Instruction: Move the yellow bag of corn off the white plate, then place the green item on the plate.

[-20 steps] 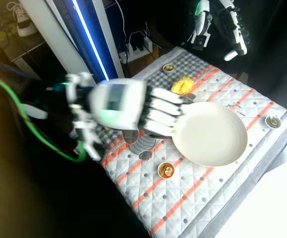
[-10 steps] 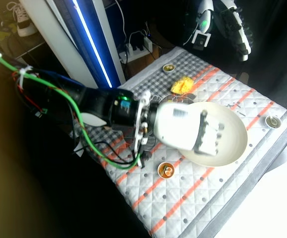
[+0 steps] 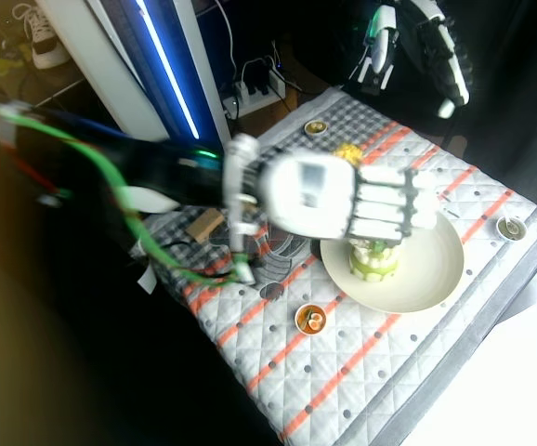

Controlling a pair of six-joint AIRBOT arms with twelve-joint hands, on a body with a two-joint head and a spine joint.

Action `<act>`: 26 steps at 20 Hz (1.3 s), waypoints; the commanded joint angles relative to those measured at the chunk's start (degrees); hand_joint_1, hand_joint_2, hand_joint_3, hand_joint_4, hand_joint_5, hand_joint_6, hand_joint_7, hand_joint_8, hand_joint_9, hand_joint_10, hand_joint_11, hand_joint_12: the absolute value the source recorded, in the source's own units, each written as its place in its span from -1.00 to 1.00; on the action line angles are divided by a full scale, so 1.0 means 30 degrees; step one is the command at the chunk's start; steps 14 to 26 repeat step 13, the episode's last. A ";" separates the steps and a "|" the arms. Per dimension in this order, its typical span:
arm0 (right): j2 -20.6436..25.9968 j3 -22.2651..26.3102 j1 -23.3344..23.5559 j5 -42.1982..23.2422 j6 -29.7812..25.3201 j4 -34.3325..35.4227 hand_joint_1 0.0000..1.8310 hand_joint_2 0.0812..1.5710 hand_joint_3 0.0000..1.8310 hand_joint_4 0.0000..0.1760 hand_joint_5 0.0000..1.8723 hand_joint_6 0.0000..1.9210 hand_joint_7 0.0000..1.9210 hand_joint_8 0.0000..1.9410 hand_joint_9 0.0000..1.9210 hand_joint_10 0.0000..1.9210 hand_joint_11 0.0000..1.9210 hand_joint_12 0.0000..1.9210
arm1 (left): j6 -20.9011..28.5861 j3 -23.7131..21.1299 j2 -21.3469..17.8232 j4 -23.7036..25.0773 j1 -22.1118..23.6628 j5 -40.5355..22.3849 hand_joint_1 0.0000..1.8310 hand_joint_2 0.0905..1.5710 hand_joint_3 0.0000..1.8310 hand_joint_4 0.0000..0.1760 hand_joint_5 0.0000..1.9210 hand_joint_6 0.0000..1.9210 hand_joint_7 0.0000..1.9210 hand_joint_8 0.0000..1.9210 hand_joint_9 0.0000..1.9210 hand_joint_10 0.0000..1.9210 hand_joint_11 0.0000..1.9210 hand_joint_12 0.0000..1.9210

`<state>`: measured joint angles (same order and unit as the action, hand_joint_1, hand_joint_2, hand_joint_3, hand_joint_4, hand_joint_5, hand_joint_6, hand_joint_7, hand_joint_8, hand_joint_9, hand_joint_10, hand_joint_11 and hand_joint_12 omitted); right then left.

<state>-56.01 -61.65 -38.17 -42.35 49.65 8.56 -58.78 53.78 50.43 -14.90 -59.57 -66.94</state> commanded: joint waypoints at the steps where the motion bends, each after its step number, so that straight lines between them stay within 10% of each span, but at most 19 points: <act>1: 0.0232 0.0614 -0.0165 -0.3841 -0.0086 -0.0478 -0.78 0.33 -1.00 0.38 -1.00 -1.00 -1.00 -1.00 -1.00 -1.00 -0.99 -0.99 | 0.0177 -0.0084 -0.0098 0.0294 0.0090 -0.3209 -0.19 0.60 -1.00 -0.70 -0.88 -1.00 -0.93 -1.00 -0.96 -0.99 -1.00 -0.29; 3: 0.1641 0.1985 -0.1707 -0.6117 -0.0084 -0.0444 -0.63 0.40 -0.99 0.07 -1.00 -1.00 -1.00 -1.00 -1.00 -1.00 -1.00 -1.00 | 0.0177 -0.0184 -0.0142 0.0210 0.0058 -0.3805 -0.34 0.62 -1.00 -0.61 -0.94 -1.00 -0.99 -1.00 -1.00 -1.00 -1.00 -0.71; 5: 0.2609 0.2854 -0.3045 -0.7868 -0.0081 -0.0041 -0.58 0.44 -0.98 -0.46 -1.00 -1.00 -1.00 -1.00 -1.00 -1.00 -0.99 -1.00 | 0.0177 -0.0222 -0.0142 0.0114 0.0058 -0.4263 -0.30 0.63 -1.00 0.02 -0.99 -1.00 -1.00 -1.00 -1.00 -1.00 -1.00 -0.80; 6: 0.3095 0.3322 -0.3912 -0.8928 -0.0081 0.0305 -0.58 0.44 -0.98 -0.46 -1.00 -1.00 -1.00 -1.00 -1.00 -1.00 -0.99 -1.00 | 0.0179 -0.0241 -0.0135 0.0080 0.0058 -0.4494 -0.30 0.63 -1.00 0.02 -0.99 -1.00 -1.00 -1.00 -1.00 -1.00 -1.00 -0.80; 7: 0.3662 0.3874 -0.5032 -1.0195 -0.0071 0.0738 -0.43 0.44 -0.99 0.14 -1.00 -1.00 -1.00 -1.00 -1.00 -1.00 -1.00 -1.00 | 0.0179 -0.0247 -0.0127 0.0055 0.0071 -0.4735 -0.23 0.62 -1.00 -0.66 -1.00 -1.00 -1.00 -1.00 -1.00 -1.00 -1.00 -0.77; 9: 0.4441 0.4623 -0.6773 -1.2066 0.0009 0.1611 -0.40 0.43 -0.99 -0.08 -1.00 -1.00 -1.00 -1.00 -1.00 -1.00 -1.00 -1.00 | 0.0227 -0.0264 -0.0142 0.0053 0.0075 -0.5060 -0.34 0.61 -1.00 -0.88 -1.00 -1.00 -1.00 -1.00 -1.00 -1.00 -1.00 -0.99; 10: 0.4710 0.4906 -0.7570 -1.2825 0.0099 0.2090 -0.44 0.46 -0.99 -0.61 -1.00 -1.00 -1.00 -1.00 -1.00 -1.00 -1.00 -1.00 | 0.0345 -0.0264 -0.0150 0.0003 0.0069 -0.5281 -0.47 0.62 -1.00 -0.55 -1.00 -1.00 -1.00 -1.00 -1.00 -1.00 -1.00 -1.00; 11: 0.4964 0.5219 -0.8607 -1.3842 0.0204 0.2751 -0.45 0.46 -0.99 -0.73 -1.00 -1.00 -1.00 -1.00 -1.00 -1.00 -1.00 -1.00 | 0.0446 -0.0262 -0.0167 -0.0069 0.0061 -0.5535 -0.47 0.61 -1.00 -0.31 -1.00 -1.00 -1.00 -1.00 -1.00 -1.00 -1.00 -1.00; 12: 0.5172 0.5482 -0.9499 -1.4910 0.0213 0.3437 -0.44 0.43 -1.00 -0.68 -1.00 -1.00 -1.00 -1.00 -1.00 -1.00 -1.00 -1.00 | 0.0531 -0.0293 -0.0238 -0.0157 0.0059 -0.5807 -0.47 0.61 -1.00 0.07 -1.00 -1.00 -1.00 -1.00 -1.00 -1.00 -1.00 -1.00; 26: 0.5386 0.5729 -1.0188 -1.5834 0.0212 0.3939 -0.44 0.43 -1.00 -0.68 -1.00 -1.00 -1.00 -1.00 -1.00 -1.00 -1.00 -1.00 | 0.0582 -0.0329 -0.0309 -0.0226 0.0059 -0.6040 -0.47 0.61 -1.00 0.07 -1.00 -1.00 -1.00 -1.00 -1.00 -1.00 -1.00 -1.00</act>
